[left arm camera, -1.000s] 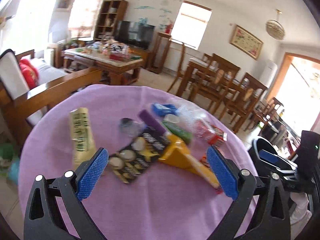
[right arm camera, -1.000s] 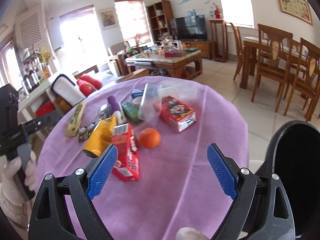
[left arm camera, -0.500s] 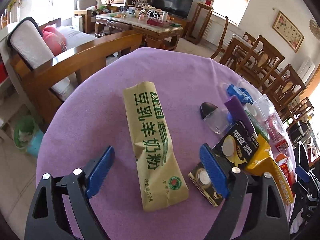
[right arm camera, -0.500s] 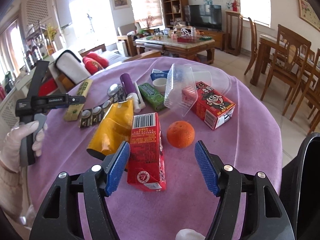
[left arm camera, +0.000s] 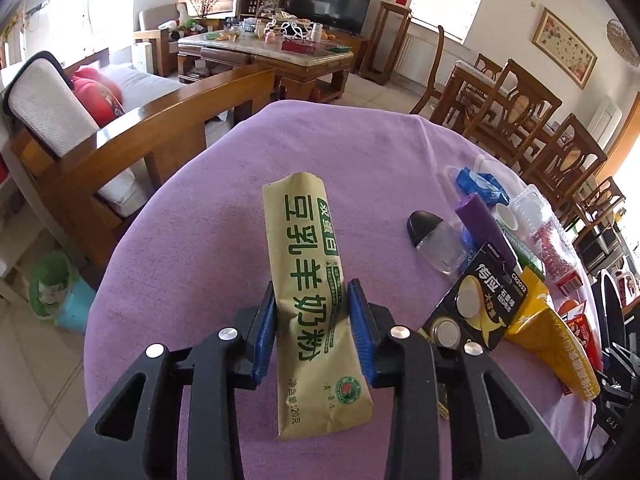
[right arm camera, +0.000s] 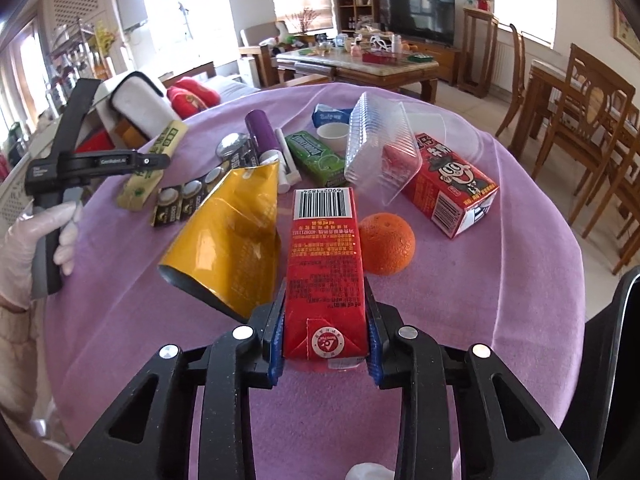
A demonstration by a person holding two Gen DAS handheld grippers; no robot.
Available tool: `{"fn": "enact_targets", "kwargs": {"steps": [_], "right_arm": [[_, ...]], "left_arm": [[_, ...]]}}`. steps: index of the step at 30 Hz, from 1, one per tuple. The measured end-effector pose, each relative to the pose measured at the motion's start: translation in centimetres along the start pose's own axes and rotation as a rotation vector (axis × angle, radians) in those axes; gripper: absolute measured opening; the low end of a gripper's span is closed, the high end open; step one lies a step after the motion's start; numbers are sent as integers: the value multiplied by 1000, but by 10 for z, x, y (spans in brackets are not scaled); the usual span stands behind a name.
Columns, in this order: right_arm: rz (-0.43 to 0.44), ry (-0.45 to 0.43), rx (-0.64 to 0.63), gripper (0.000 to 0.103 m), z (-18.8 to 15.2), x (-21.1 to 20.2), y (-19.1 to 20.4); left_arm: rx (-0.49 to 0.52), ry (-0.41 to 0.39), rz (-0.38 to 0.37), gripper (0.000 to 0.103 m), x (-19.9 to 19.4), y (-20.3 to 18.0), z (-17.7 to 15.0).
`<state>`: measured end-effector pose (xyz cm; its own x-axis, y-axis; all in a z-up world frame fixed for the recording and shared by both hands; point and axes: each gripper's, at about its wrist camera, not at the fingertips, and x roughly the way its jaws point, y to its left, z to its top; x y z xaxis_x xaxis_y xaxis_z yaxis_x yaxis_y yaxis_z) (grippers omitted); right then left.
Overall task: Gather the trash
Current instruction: 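Grasp the green milk-powder bag with the left gripper while the right gripper grasps the red juice box, then carry both items over the bin and open both grippers to drop them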
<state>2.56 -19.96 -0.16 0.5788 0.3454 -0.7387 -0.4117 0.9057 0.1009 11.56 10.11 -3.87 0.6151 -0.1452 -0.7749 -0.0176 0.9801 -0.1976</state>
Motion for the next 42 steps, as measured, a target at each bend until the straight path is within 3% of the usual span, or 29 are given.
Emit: {"fn": "enact_targets", "kwargs": {"steps": [5,10,18,24,30,35,42], "right_arm": [[31,-59,28,31,0,-18,-7],[76,-117,70,31,0,-40,-17],[57,-190,124,31,-11,-80,-48],[-7,-237,203,31,-33,-118,-98],[-118,-280,325,31,-69,-162,-167],[-181,-318,460,31,-111,-192,-232],[-256,-309,560,31,-160,-203,-292]], "left_arm": [[16,-105,-41,32,-24,-11,-6],[30,-202,-159,32,-53,-38,-11],[159,-251,-351,32,-84,-129,-18],[263,-218,-471,32,-76,-204,-32],[358,-130,-609,33,-53,-278,-48],[374,-41,-713,33,-30,-333,-62],[432,43,-771,33,-8,-397,-81]]}}
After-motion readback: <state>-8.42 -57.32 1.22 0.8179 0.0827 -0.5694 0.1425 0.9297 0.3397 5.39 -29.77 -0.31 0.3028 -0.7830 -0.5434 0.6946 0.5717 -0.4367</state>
